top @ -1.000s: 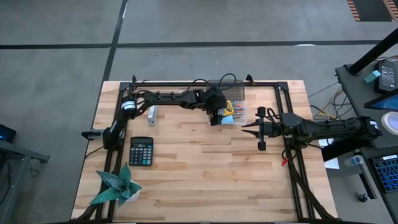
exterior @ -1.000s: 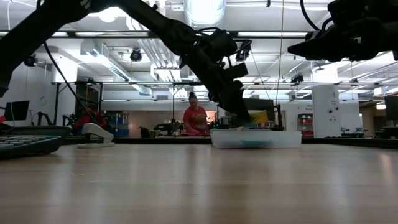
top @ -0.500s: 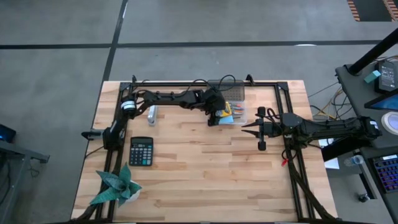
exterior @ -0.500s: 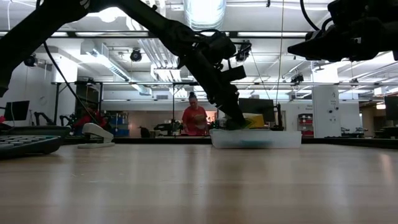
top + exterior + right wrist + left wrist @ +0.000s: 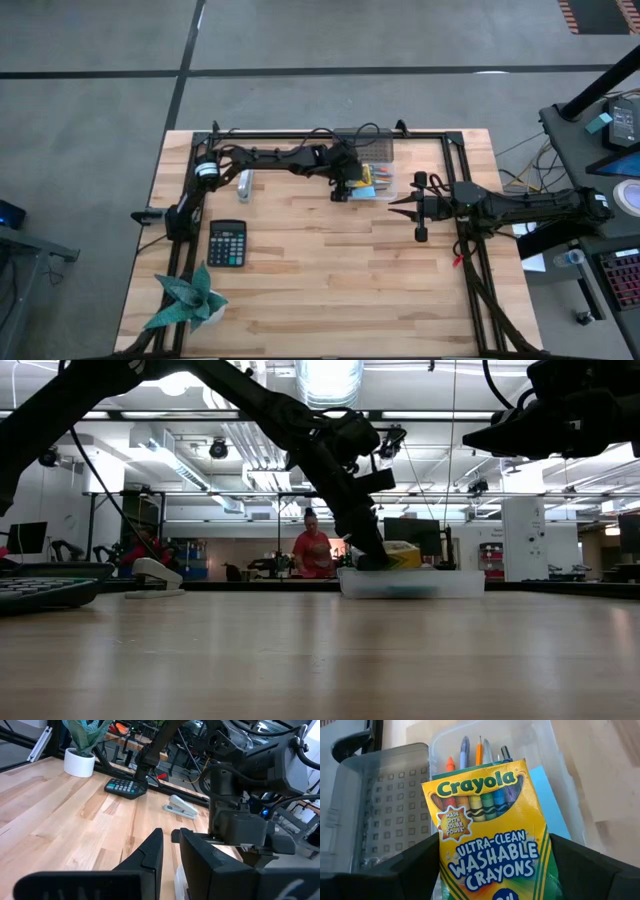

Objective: Pack school essentials
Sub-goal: Put the box of crayons into the transparent supply box, then return to Home Position

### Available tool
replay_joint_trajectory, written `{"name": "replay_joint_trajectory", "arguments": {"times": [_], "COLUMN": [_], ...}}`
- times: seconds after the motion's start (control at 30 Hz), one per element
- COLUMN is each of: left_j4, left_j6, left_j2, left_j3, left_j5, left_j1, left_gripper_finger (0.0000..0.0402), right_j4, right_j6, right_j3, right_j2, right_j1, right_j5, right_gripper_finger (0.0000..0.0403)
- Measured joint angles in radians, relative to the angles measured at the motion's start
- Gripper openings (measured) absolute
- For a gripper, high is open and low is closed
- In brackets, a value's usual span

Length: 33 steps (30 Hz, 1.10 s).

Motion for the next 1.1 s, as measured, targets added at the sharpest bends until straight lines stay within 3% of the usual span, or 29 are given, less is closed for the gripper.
{"name": "replay_joint_trajectory", "arguments": {"times": [0.5, 1.1], "left_j4": [0.016, 0.007], "left_j6": [0.002, -0.009], "left_j2": [0.0, -0.045], "left_j3": [0.0, 0.0], "left_j5": [-0.009, -0.053], "left_j1": [-0.015, -0.053], "left_gripper_finger": [0.0351, 0.0353], "right_j4": [0.0, -0.008], "right_j6": [-0.002, -0.01], "right_j3": [0.0, 0.0], "right_j2": [0.0, 0.0], "right_j1": [0.0, 0.0], "right_j5": [0.0, 0.0], "right_gripper_finger": [0.0054, 0.0054]}}
